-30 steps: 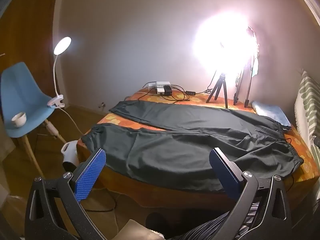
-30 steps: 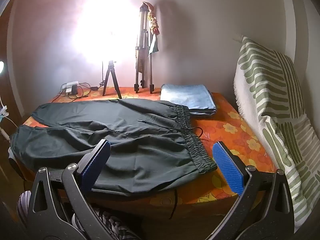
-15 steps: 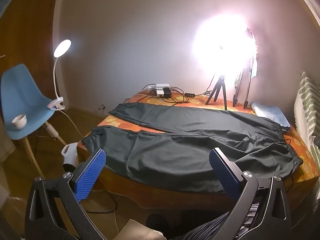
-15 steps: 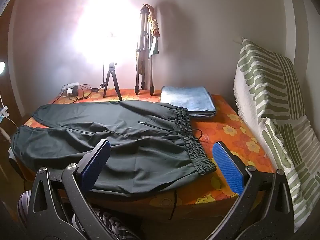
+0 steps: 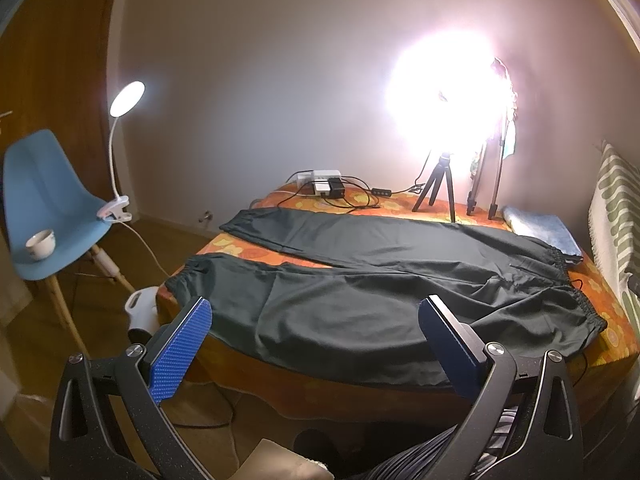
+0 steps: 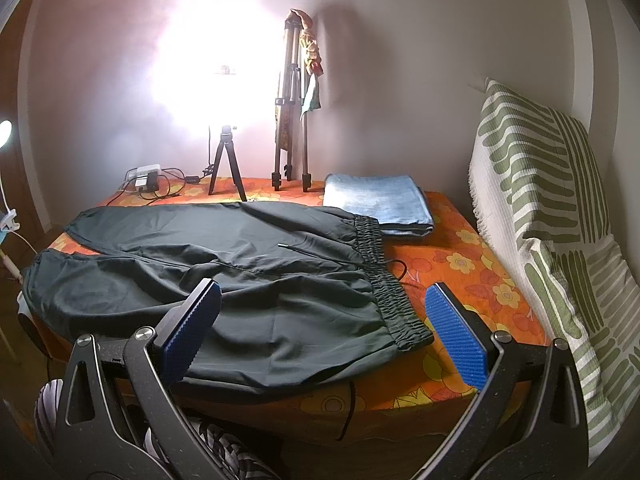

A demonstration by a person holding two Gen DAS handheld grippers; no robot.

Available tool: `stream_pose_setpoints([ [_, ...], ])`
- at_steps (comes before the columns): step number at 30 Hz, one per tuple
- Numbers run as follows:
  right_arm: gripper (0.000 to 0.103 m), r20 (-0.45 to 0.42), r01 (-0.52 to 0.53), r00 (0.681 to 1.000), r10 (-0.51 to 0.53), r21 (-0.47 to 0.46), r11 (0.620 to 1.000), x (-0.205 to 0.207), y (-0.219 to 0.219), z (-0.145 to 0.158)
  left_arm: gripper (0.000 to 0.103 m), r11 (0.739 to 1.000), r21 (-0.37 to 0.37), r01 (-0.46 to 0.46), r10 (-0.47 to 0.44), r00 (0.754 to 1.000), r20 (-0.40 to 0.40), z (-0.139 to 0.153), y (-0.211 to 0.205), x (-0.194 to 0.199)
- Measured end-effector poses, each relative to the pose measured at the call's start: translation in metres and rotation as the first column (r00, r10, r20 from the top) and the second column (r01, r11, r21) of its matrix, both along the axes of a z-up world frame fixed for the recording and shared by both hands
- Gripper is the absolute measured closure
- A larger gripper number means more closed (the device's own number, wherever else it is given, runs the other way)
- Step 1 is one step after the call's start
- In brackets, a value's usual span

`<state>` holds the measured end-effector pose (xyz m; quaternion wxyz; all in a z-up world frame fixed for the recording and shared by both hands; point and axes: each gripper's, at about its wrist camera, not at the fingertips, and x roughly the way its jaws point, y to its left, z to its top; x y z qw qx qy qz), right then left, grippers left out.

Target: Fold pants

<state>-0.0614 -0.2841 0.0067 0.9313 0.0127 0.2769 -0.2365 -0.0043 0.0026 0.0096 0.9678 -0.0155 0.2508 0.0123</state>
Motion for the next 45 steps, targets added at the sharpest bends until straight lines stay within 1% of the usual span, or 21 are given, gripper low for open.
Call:
stream_pose_setpoints([
  [45, 0.000, 0.003, -0.005, 1.000, 0.005, -0.002, 1.000, -0.0004, 0.0023, 0.0015, 0.000, 1.000, 0.004, 0.000, 0.000, 1.000, 0.003, 0.0001, -0.0009, -0.0009],
])
